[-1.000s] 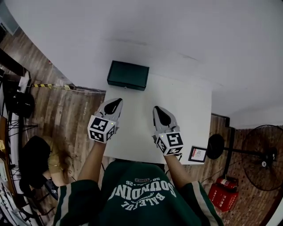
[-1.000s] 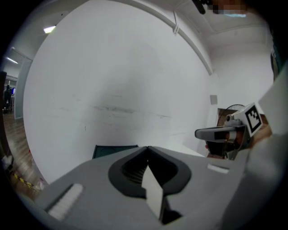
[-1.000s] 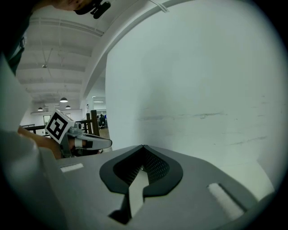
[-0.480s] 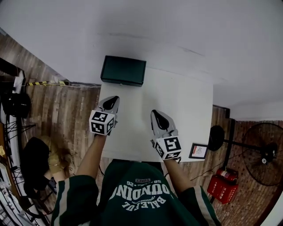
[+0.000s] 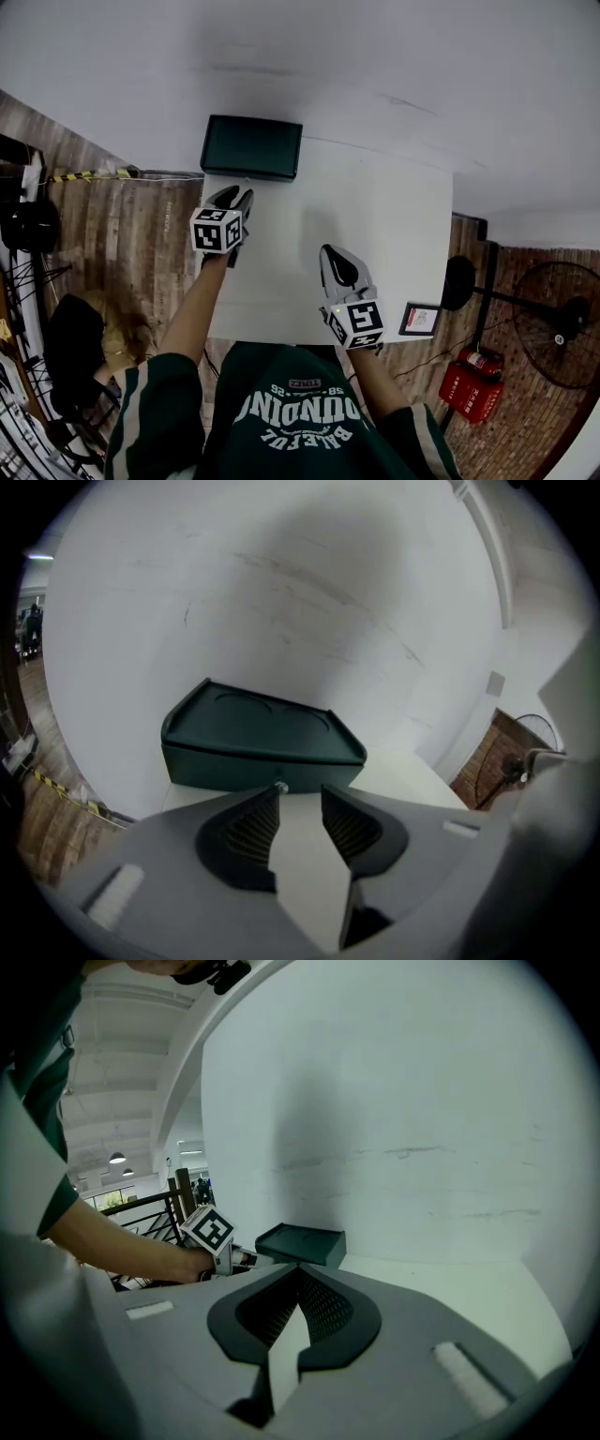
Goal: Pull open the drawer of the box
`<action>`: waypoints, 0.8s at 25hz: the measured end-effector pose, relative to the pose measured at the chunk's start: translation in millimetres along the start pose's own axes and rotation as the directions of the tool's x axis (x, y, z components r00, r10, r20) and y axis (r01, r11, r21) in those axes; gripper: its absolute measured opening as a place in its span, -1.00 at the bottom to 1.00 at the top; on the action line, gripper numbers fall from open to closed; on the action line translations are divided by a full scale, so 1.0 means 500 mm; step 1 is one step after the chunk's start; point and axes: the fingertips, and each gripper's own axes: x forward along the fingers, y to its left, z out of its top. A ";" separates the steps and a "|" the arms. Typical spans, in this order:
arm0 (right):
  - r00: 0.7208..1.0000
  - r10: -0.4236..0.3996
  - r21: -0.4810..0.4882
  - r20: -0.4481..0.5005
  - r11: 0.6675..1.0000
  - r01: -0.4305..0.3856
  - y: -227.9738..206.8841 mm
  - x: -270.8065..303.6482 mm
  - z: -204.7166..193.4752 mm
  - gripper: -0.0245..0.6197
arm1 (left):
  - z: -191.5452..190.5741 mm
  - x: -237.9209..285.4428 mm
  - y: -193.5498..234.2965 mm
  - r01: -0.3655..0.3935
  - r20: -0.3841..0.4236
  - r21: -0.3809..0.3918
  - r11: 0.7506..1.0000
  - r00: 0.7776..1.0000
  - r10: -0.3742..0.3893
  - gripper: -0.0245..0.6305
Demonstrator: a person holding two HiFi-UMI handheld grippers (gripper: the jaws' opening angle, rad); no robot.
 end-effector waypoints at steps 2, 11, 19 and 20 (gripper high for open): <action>1.000 -0.012 0.009 -0.013 1.000 0.012 -0.012 -0.005 -0.010 -0.91 | -0.002 0.029 0.016 -0.018 -0.025 -0.025 1.000 1.000 0.017 -0.45; 0.998 -0.050 0.032 -0.040 0.998 0.052 -0.045 -0.028 -0.033 -0.92 | -0.014 0.095 0.057 -0.039 -0.088 -0.110 0.993 0.996 0.029 -0.45; 0.998 -0.058 0.038 -0.037 0.998 0.060 -0.054 -0.038 -0.036 -0.92 | -0.027 0.093 0.055 -0.038 -0.108 -0.098 0.994 0.994 0.028 -0.55; 0.998 -0.057 0.039 -0.037 0.998 0.058 -0.053 -0.039 -0.037 -0.91 | -0.032 0.088 0.052 -0.036 -0.110 -0.099 0.994 0.994 0.025 -0.55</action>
